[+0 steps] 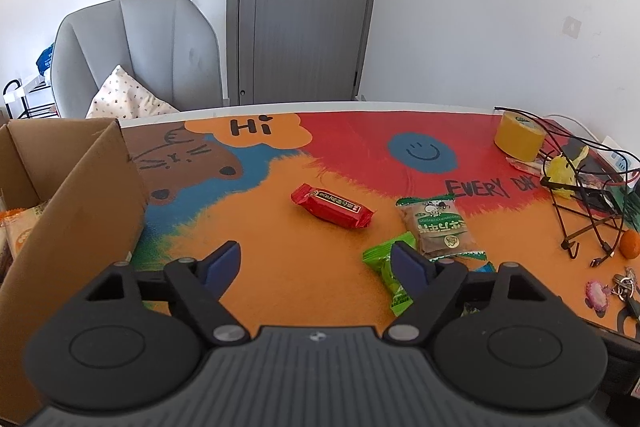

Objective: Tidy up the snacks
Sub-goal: 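Grasp the green packet with left gripper while right grasps blue packet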

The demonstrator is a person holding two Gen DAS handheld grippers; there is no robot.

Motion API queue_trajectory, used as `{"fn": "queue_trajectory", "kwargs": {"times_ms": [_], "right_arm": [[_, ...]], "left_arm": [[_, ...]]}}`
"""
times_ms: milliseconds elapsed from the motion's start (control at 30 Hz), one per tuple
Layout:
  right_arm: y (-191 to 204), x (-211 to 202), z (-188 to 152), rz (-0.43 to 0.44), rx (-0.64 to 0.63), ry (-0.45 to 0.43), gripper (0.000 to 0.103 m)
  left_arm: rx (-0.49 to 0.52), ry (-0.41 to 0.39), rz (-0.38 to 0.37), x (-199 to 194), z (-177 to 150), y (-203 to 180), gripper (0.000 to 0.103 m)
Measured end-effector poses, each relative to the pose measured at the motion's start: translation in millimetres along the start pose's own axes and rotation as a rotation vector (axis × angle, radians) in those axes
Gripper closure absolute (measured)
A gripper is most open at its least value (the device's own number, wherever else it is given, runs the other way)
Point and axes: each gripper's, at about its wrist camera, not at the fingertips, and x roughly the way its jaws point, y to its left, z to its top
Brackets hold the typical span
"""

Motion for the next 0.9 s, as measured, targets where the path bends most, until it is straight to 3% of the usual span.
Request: {"fn": "queue_trajectory", "kwargs": {"times_ms": [67,100,267,433,733,900], "right_arm": [[-4,1,1,0.011,0.011,-0.005,0.069],[-7,2,2,0.030,0.029,-0.004,0.070],[-22,3,-2,0.052,0.098,-0.067,0.071],[-22,-7,0,0.036,0.080,-0.102,0.073],[-27,-12,1,0.013,0.086,-0.119,0.073],[-28,-14,1,0.003,0.088,-0.125,0.073]], "left_arm": [[0.001,0.005,0.000,4,-1,-3,0.022],[0.003,0.008,0.002,7,-1,-5,0.022],[0.013,0.017,0.008,16,-6,-18,0.023],[0.019,0.017,0.012,24,-9,-26,0.024],[0.030,0.008,-0.016,36,-7,-46,0.029],[0.006,0.032,-0.055,41,-10,-43,0.052]]}}
